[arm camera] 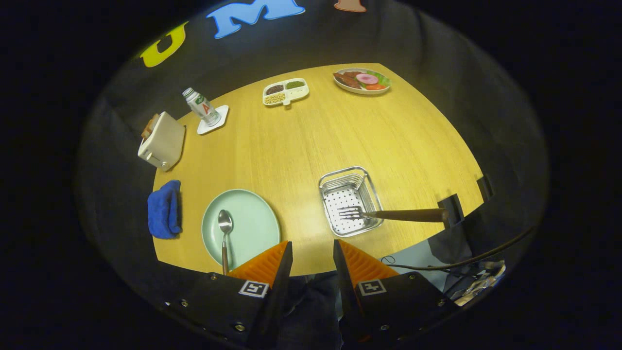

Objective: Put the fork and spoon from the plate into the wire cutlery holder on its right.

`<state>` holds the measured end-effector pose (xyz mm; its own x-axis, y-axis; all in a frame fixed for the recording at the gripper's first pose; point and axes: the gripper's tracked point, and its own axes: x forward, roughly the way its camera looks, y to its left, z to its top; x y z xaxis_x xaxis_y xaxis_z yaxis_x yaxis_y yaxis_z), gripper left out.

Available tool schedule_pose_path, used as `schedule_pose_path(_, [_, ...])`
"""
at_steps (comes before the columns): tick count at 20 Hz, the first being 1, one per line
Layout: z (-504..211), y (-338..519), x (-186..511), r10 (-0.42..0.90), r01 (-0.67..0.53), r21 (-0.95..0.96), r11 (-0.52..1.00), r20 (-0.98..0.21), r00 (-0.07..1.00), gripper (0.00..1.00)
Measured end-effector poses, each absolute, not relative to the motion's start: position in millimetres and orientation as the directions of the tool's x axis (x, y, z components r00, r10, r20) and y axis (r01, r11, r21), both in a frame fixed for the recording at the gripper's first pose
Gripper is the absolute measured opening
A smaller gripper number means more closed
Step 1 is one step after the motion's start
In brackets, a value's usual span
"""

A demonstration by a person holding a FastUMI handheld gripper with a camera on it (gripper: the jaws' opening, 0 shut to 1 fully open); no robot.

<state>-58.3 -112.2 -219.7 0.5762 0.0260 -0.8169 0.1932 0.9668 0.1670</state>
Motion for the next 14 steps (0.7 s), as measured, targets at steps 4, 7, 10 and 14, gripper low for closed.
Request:
schedule_pose_path(4, [-228.4, -70.4, -49.9, 0.089, 0.122, 0.188, 0.975, -0.824, 0.560, 0.52])
schedule_pose_path(7, [-240.2, -36.6, -46.9, 0.149, 0.070, 0.217, 0.974, -0.838, 0.525, 0.52])
schedule_pose_path(10, [-252.4, -3.7, -41.4, 0.210, 0.039, 0.260, 0.965, -0.849, 0.485, 0.56])
schedule_pose_path(14, [-265.7, 25.6, -33.5, 0.253, 0.018, 0.291, 0.957, -0.860, 0.442, 0.57])
